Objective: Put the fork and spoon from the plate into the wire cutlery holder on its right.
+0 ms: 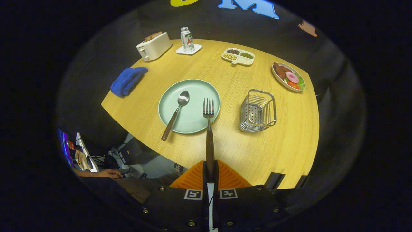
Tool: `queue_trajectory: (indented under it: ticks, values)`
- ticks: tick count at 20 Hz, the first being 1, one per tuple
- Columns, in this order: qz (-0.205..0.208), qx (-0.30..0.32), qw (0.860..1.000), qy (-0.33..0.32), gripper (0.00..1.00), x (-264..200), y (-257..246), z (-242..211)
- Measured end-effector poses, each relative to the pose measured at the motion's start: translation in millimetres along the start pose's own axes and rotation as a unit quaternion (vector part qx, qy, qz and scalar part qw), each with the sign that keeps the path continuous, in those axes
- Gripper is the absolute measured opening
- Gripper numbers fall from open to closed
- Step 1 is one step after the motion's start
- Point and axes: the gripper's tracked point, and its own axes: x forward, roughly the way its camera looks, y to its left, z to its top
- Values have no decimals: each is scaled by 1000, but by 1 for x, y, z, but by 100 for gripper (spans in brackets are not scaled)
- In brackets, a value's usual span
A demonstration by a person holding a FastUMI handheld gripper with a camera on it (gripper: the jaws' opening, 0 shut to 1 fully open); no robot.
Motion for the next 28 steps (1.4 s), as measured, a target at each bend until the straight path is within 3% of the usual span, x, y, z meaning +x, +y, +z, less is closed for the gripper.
queue_trajectory:
  ticks: [8, 13, 19, 28]
  values:
    - [10, 16, 999, 26, 5, -43, -45, -6]
    - [-8, 20, 999, 49, 5, -54, -81, -7]
    - [-14, 30, 998, 57, 5, -49, -105, 6]
    - [-5, 23, 992, 123, 5, -17, -122, 25]
